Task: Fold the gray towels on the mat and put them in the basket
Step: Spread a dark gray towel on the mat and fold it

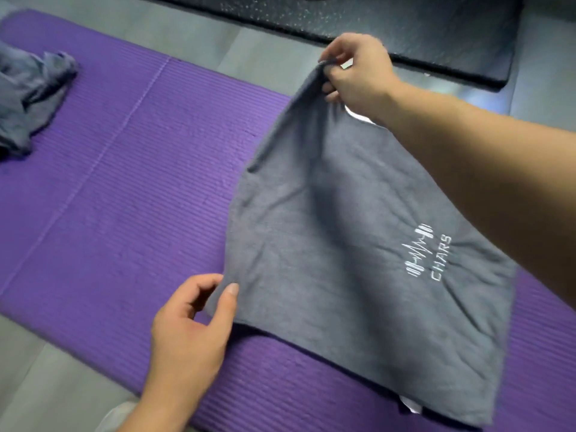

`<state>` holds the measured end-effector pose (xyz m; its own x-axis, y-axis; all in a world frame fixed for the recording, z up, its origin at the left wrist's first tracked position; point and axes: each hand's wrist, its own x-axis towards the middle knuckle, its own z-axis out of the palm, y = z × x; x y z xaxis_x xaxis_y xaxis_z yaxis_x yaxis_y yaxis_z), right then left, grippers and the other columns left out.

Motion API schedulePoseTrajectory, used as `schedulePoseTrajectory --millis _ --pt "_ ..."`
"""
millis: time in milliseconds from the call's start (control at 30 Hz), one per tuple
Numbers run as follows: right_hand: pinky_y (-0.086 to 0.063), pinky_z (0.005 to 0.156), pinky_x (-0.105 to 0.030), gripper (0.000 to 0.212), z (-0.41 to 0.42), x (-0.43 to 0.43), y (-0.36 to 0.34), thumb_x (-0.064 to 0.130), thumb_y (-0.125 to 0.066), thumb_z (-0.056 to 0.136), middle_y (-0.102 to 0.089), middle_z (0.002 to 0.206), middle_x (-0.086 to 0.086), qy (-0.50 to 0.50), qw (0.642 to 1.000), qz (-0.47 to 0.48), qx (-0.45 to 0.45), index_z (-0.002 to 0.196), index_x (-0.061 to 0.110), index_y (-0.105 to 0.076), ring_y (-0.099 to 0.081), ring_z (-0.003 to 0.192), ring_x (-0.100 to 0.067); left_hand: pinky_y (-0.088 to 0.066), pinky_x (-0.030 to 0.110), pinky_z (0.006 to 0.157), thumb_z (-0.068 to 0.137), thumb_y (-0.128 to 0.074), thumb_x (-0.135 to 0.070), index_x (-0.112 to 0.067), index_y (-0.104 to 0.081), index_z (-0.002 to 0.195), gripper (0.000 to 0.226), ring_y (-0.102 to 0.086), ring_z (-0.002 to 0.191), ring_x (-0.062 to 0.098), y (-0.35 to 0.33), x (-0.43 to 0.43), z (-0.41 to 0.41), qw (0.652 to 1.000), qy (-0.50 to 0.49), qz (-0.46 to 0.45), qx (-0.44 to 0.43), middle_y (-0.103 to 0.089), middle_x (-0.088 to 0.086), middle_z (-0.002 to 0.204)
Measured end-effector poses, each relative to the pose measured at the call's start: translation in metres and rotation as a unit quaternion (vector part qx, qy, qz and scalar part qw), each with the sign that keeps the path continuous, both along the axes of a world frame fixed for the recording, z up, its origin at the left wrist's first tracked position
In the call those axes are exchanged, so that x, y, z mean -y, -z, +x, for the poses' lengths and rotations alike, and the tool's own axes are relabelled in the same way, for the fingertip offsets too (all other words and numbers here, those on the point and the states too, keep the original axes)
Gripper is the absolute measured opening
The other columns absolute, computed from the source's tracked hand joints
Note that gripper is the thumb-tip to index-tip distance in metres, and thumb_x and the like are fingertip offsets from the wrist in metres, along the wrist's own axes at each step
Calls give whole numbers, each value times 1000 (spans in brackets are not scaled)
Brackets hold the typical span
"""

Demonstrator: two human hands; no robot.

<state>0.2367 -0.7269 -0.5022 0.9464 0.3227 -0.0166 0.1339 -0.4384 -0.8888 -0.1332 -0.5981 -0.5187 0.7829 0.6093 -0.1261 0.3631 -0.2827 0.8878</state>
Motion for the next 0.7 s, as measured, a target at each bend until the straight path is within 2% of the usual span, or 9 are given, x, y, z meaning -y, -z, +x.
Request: schedulePoseTrajectory --millis 100,233,333,400,467,567,700 --pt "-63 62 -40 26 -1 47 -10 6 -56 95 -55 75 -1 15 1000 -3 16 83 28 -62 -62 67 -19 -48 11 76 84 -70 -32 -26 -71 84 6 -66 79 3 -13 43 13 986 149 40 62 -70 -13 84" --pt "-60 58 -44 27 -12 121 -24 -2 -47 89 -54 54 4 80 995 60 -24 85 20 -61 -58 47 -19 -52 28 69 86 -72 -26 -25 -74 87 3 -64 75 5 -8 101 21 940 320 35 113 -65 -15 82" --pt "-54 51 -32 25 -20 171 -25 -2 -46 85 -53 58 1 193 973 102 -71 77 17 -61 -55 50 -14 -48 26 74 86 -73 -34 -28 -73 89 6 -61 75 -1 7 137 18 902 413 66 109 -62 -17 80" --pt "-45 54 -24 13 -26 200 -14 13 -55 85 -51 67 -1 240 966 68 -67 74 18 -60 -50 59 -13 -46 24 74 86 -73 -38 -30 -72 89 9 -60 75 -2 19 158 14 881 454 85 103 -62 -16 80" --pt "-39 55 -20 7 -33 226 3 18 -60 83 -53 69 3 257 965 2 -55 77 20 -62 -48 61 -10 -46 26 72 86 -72 -41 -31 -72 89 11 -60 74 -1 32 177 10 869 475 104 92 -62 -16 80" --pt "-44 55 -18 23 -42 250 31 6 -53 85 -64 78 9 284 956 -20 -70 86 24 -67 -55 63 -3 -47 26 70 85 -70 -45 -32 -69 89 14 -58 70 3 45 201 7 865 477 135 79 -61 -15 80" --pt "-43 56 -14 40 -47 263 45 -2 -40 79 -66 76 10 329 941 -30 -71 74 24 -69 -57 67 -3 -44 23 67 86 -67 -45 -31 -71 86 15 -55 69 4 46 226 8 852 493 147 98 -62 -13 76"
